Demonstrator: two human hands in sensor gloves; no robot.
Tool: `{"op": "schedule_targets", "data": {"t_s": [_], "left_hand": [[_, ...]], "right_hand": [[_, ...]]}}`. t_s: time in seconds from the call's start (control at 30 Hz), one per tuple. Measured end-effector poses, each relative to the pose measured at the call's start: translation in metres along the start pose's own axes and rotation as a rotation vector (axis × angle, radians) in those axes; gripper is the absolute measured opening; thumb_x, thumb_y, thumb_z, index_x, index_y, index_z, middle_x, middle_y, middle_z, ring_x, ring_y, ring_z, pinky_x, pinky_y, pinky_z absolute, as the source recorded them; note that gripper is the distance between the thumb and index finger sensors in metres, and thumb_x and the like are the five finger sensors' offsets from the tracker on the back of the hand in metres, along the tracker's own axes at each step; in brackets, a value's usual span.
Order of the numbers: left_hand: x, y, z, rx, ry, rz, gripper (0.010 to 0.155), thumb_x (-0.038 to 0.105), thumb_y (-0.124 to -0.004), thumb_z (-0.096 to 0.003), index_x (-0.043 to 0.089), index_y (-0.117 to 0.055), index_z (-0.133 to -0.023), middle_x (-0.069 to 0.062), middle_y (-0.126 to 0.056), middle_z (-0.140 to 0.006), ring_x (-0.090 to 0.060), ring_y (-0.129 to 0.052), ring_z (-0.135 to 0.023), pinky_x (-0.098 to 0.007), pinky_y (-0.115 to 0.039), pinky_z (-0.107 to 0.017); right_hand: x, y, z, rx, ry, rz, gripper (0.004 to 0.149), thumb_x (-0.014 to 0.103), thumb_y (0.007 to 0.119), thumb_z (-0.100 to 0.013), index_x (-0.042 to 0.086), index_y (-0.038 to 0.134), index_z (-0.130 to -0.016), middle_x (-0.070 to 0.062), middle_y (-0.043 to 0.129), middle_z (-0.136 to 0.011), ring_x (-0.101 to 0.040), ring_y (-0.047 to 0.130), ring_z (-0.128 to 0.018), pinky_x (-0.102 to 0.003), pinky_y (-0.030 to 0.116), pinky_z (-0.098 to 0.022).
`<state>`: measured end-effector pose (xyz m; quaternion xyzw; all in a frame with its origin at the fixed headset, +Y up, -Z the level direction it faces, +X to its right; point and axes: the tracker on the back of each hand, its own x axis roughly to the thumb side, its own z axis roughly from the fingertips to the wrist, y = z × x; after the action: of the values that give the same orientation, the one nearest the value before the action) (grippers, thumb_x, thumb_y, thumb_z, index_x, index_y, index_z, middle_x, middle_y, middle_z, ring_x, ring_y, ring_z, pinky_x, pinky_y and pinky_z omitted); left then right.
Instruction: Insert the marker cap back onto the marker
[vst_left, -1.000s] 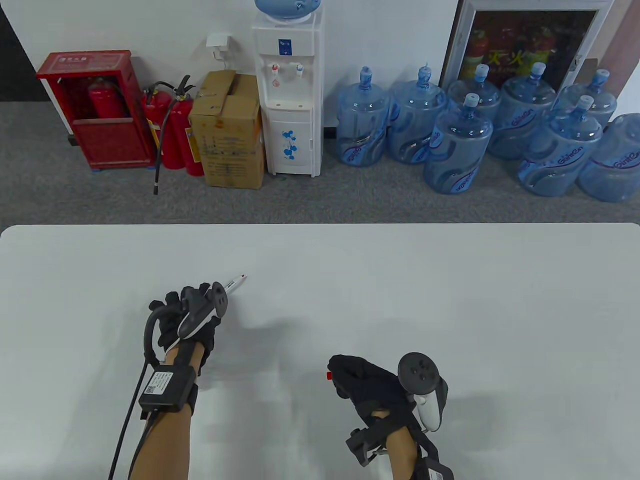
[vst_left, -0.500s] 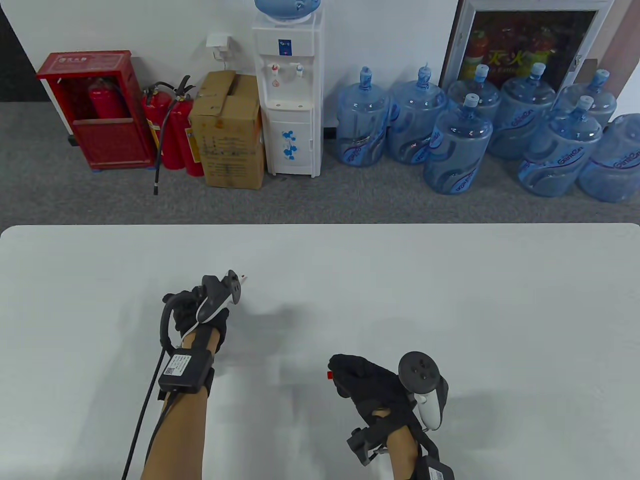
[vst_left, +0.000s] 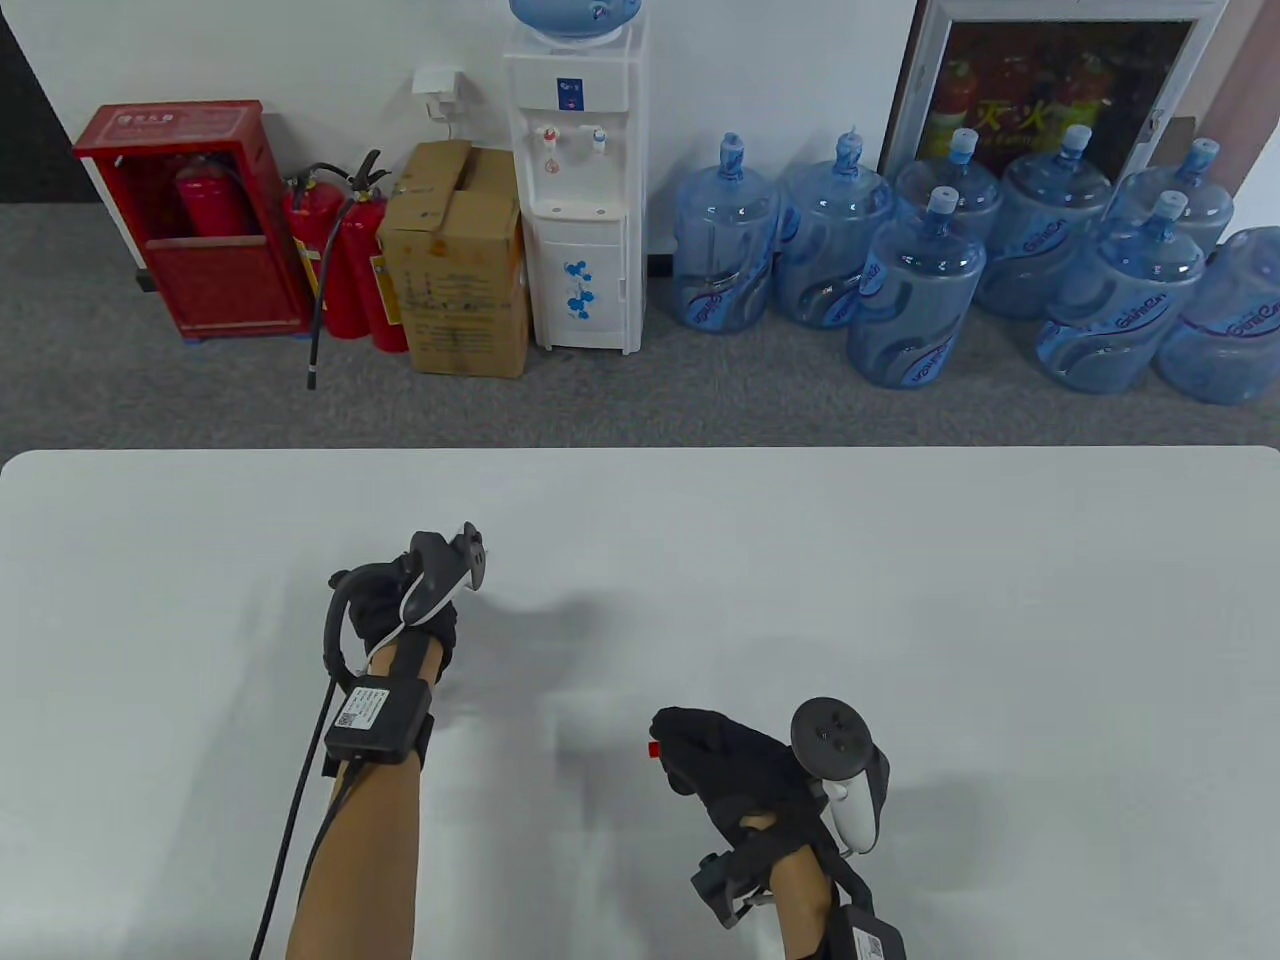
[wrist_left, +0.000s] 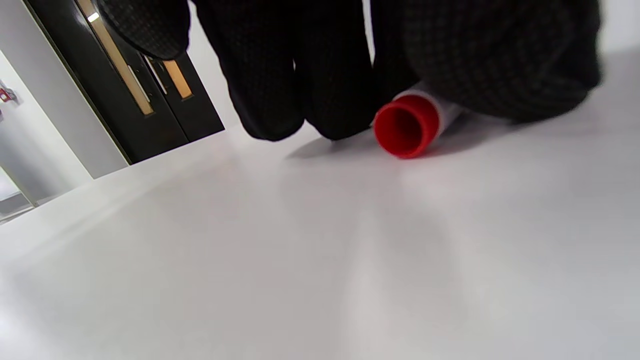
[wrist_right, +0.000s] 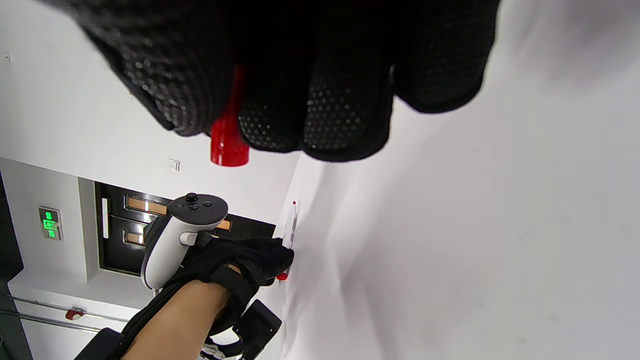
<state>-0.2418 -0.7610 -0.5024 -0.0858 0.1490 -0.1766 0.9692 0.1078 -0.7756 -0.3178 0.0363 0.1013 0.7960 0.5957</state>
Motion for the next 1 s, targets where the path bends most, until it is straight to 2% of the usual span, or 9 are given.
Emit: {"op": "schedule_targets", "data": {"t_s": [0.17, 0.43, 0.57, 0.7, 0.77, 0.8, 0.87, 1.0], "left_hand": [[-0.001, -0.001, -0.002, 0.052, 0.028, 0.052, 0.05, 0.05, -0.087, -0.0271, 0.039, -0.091, -0.076, 0.008, -0.104, -0.074, -0.019, -0.109, -0.071, -0.058, -0.069, -0.07], [-0.003, -0.002, 0.001, 0.096, -0.027, 0.086, 0.049, 0.048, -0.087, -0.0319, 0.035, -0.093, -0.079, 0.006, -0.105, -0.073, -0.021, -0.11, -0.069, -0.056, -0.071, -0.068], [-0.005, 0.001, 0.014, 0.124, -0.069, 0.114, 0.049, 0.047, -0.085, -0.0335, 0.037, -0.094, -0.08, 0.007, -0.103, -0.076, -0.021, -0.108, -0.072, -0.056, -0.07, -0.068], [-0.014, 0.006, 0.029, 0.062, -0.086, 0.196, 0.049, 0.047, -0.083, -0.0359, 0.039, -0.091, -0.083, 0.007, -0.101, -0.081, -0.024, -0.106, -0.076, -0.058, -0.068, -0.069], [-0.018, 0.008, 0.037, -0.019, -0.115, 0.231, 0.048, 0.048, -0.08, -0.0375, 0.041, -0.087, -0.085, 0.005, -0.098, -0.091, -0.026, -0.103, -0.081, -0.059, -0.067, -0.069], [-0.02, 0.008, 0.041, -0.018, -0.121, 0.249, 0.048, 0.048, -0.08, -0.0377, 0.042, -0.086, -0.085, 0.004, -0.097, -0.093, -0.027, -0.102, -0.082, -0.059, -0.067, -0.07], [-0.023, 0.011, 0.051, 0.006, -0.128, 0.274, 0.048, 0.049, -0.08, -0.0375, 0.042, -0.086, -0.085, 0.004, -0.098, -0.093, -0.027, -0.103, -0.082, -0.059, -0.067, -0.069], [-0.031, 0.015, 0.073, 0.038, -0.165, 0.296, 0.048, 0.05, -0.082, -0.0363, 0.044, -0.086, -0.084, 0.008, -0.105, -0.079, -0.024, -0.108, -0.075, -0.057, -0.07, -0.068]], "right_hand": [[0.0, -0.001, 0.001, -0.004, -0.001, -0.017, 0.043, 0.046, 0.084, -0.041, 0.034, 0.084, -0.083, 0.007, 0.097, -0.073, -0.016, 0.1, -0.055, -0.045, 0.082, -0.054], [0.0, -0.002, 0.0, -0.005, -0.006, -0.011, 0.043, 0.046, 0.084, -0.041, 0.035, 0.084, -0.083, 0.007, 0.097, -0.073, -0.016, 0.1, -0.055, -0.045, 0.082, -0.054], [0.001, -0.002, 0.0, -0.001, -0.013, -0.011, 0.043, 0.046, 0.084, -0.041, 0.034, 0.084, -0.083, 0.007, 0.097, -0.073, -0.016, 0.1, -0.055, -0.045, 0.082, -0.054], [0.003, -0.002, 0.002, -0.001, -0.021, -0.028, 0.044, 0.046, 0.084, -0.041, 0.034, 0.084, -0.083, 0.007, 0.097, -0.073, -0.016, 0.1, -0.055, -0.045, 0.082, -0.054], [0.002, -0.001, 0.002, 0.0, -0.02, -0.028, 0.043, 0.045, 0.084, -0.041, 0.034, 0.085, -0.083, 0.007, 0.097, -0.073, -0.016, 0.1, -0.055, -0.045, 0.082, -0.054], [0.002, -0.001, 0.002, 0.001, -0.018, -0.029, 0.044, 0.045, 0.085, -0.041, 0.034, 0.084, -0.083, 0.007, 0.097, -0.073, -0.016, 0.1, -0.055, -0.045, 0.082, -0.054], [0.002, 0.0, 0.002, 0.008, -0.015, -0.025, 0.044, 0.045, 0.085, -0.041, 0.034, 0.084, -0.083, 0.007, 0.097, -0.074, -0.016, 0.1, -0.055, -0.045, 0.082, -0.054], [0.003, 0.0, 0.002, 0.012, -0.014, -0.032, 0.044, 0.044, 0.085, -0.041, 0.034, 0.084, -0.083, 0.007, 0.096, -0.074, -0.017, 0.1, -0.056, -0.045, 0.082, -0.054]]}}
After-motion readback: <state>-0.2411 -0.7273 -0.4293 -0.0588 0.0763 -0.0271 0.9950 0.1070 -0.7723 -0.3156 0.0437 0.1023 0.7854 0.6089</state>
